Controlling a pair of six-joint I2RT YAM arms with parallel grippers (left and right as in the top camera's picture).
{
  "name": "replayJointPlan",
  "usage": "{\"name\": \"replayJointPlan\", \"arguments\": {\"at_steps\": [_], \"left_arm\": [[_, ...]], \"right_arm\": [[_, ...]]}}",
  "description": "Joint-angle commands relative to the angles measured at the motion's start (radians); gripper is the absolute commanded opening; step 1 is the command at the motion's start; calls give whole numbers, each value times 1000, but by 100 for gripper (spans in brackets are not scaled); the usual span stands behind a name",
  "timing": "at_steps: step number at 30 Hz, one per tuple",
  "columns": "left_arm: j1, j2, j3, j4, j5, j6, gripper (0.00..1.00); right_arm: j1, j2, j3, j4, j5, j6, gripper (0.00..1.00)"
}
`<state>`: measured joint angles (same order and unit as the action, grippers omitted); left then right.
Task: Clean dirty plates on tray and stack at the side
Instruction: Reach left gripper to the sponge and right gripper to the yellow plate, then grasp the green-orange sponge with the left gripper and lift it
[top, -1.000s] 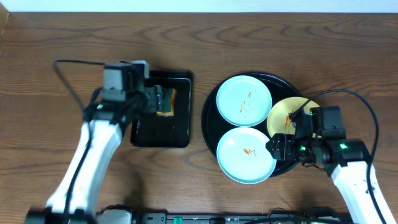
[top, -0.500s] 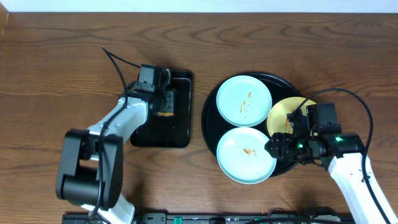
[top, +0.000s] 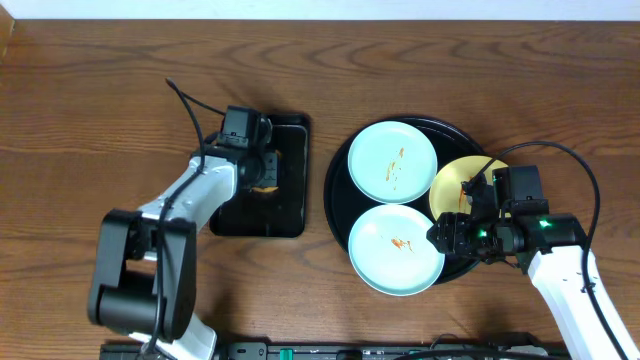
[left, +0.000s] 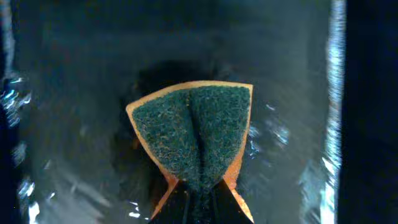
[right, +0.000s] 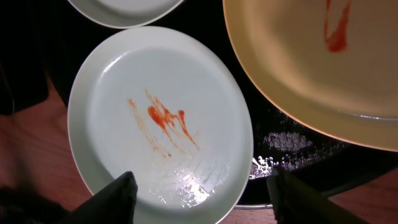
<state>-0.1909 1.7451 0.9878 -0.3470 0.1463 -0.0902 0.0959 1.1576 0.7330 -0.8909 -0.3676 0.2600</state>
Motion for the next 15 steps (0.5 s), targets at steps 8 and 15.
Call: {"name": "replayJointPlan", "arguments": {"at_steps": [8,15], "left_arm": [[0,-284,15,-117,116,-21,7],[0,-303,15,-125,161,-21,8]], "right_arm": [[11,32,-129,93,-8,77,47],[11,55,-174,125,-8,85,30]]}}
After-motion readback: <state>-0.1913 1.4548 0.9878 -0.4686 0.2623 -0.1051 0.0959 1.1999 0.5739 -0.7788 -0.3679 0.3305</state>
